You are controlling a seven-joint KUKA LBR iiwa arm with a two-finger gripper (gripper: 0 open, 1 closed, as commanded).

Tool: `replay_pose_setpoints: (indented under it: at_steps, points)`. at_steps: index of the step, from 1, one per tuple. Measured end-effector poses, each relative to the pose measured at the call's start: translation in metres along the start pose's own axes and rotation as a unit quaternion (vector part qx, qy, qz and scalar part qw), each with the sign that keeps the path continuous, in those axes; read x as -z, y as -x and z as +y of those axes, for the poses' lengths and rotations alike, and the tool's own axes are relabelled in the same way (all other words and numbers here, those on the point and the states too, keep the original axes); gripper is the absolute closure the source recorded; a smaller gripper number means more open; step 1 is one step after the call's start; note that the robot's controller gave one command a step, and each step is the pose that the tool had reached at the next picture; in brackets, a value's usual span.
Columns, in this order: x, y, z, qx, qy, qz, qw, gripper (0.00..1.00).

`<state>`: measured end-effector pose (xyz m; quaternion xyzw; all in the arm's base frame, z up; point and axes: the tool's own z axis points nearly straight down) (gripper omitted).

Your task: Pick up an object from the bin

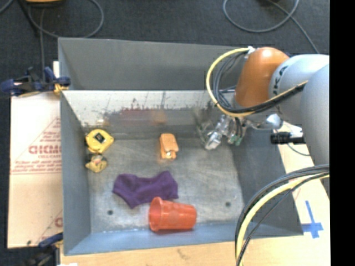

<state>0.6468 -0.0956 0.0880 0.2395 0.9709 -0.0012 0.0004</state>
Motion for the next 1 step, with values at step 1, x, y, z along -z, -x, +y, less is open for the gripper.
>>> replay_pose_setpoints:
  at_steps: [1]
  points:
    - [0.0076,0.0004,-0.0001,0.0,0.0,-0.0014,1.0,1.0]
